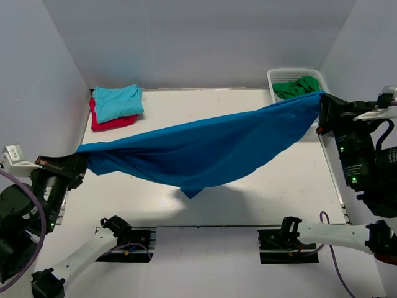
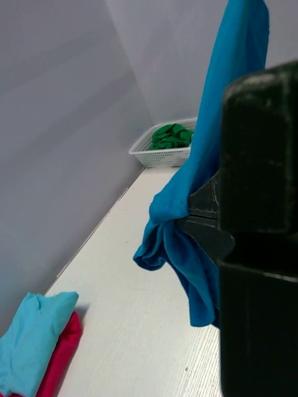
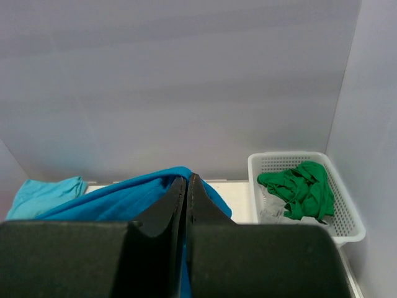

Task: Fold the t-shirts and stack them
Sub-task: Flatten out the tshirt

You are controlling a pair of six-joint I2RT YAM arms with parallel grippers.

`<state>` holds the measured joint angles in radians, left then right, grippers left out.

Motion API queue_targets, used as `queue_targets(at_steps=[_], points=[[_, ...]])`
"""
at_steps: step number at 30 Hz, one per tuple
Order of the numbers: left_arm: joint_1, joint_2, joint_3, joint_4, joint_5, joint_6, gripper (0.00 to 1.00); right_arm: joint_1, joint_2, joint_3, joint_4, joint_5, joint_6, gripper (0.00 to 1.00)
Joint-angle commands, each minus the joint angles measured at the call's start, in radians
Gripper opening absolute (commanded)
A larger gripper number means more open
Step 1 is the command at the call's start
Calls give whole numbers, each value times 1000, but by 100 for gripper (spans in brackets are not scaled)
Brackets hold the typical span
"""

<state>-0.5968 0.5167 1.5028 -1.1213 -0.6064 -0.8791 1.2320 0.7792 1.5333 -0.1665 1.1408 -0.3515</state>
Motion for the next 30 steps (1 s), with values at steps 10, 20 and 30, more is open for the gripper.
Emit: queue_targets(at_steps=[10, 20, 30], points=[[8, 89, 63, 106, 71, 71, 0, -3, 92, 54, 245, 33, -197, 0], [8, 244, -30, 235, -53, 104, 0, -12, 199, -166, 631, 131, -417, 0], [-1, 334, -130, 285, -194, 86, 0, -124, 265, -360, 593, 125, -193, 0]])
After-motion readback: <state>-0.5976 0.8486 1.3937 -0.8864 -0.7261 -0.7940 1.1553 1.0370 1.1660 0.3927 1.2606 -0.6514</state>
